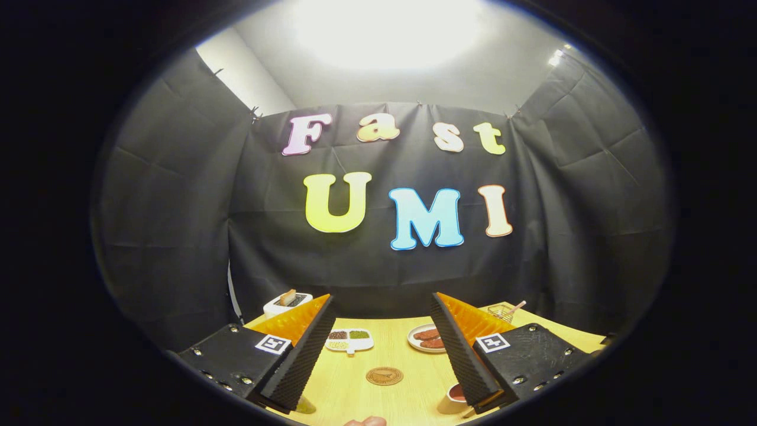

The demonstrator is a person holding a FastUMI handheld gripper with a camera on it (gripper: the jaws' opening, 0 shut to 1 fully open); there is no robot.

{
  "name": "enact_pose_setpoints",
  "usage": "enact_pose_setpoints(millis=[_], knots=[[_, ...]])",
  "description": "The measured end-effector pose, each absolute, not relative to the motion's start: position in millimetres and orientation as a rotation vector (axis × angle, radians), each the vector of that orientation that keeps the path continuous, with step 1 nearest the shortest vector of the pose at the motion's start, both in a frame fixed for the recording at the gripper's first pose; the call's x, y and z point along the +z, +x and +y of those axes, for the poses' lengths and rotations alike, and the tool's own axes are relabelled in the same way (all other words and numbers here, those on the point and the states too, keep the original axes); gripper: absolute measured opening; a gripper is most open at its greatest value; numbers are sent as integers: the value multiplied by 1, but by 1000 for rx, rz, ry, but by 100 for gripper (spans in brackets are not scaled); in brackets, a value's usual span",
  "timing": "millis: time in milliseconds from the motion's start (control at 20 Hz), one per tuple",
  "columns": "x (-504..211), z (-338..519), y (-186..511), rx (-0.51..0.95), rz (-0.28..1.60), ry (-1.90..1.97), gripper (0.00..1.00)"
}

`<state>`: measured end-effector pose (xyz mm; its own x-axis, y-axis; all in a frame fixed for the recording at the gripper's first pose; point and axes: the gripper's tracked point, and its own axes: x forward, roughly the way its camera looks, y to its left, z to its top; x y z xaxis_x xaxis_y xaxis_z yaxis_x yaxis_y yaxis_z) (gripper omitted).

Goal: Take the bottle from table, then pour the juice into the cup, finally place the bottle on the coaster

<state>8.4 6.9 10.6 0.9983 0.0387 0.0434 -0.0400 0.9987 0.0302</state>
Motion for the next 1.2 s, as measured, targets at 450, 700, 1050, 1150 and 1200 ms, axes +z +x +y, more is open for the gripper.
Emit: enact_pose_setpoints(millis=[450, 700, 1050, 1150, 1200], knots=[[5, 22, 17, 58, -78, 4, 98], [-10, 46, 21, 81, -92, 13, 98], [-41, 101, 18, 136, -67, -39, 98], [-52, 119, 15, 157, -55, -44, 98], [-57, 128, 14, 169, -49, -41, 98]])
